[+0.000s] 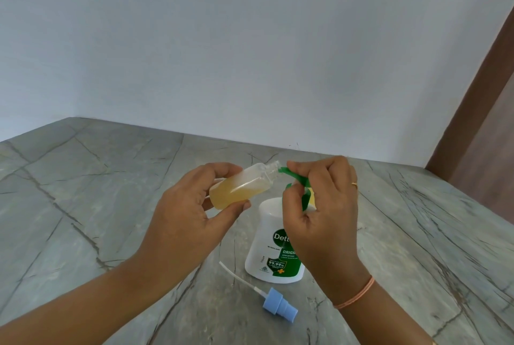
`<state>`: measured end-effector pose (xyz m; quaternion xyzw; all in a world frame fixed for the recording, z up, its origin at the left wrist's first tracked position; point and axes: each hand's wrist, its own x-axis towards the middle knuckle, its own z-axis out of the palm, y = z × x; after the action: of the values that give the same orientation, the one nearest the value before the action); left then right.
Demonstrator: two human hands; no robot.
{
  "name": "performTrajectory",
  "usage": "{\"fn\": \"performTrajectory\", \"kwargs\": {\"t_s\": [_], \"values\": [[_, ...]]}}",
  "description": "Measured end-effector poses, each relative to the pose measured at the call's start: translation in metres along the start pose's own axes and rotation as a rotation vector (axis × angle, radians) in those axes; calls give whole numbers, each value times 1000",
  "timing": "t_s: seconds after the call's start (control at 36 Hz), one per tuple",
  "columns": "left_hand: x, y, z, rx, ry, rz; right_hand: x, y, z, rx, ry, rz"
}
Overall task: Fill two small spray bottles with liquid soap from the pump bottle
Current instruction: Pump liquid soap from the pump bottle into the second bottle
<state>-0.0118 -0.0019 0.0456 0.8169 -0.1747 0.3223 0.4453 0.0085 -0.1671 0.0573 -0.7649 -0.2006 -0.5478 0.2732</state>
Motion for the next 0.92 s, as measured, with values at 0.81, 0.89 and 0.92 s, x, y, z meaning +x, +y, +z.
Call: {"fn": "performTrajectory", "kwargs": {"t_s": [0.81, 0.89, 0.92], "values": [[1, -2, -1, -38, 17, 8, -2, -2, 2, 18, 17, 37], [1, -2, -1, -56, 18, 3, 1, -3, 0, 19, -8, 55], [1, -2, -1, -62, 19, 1, 2, -3, -2, 20, -18, 58]]}}
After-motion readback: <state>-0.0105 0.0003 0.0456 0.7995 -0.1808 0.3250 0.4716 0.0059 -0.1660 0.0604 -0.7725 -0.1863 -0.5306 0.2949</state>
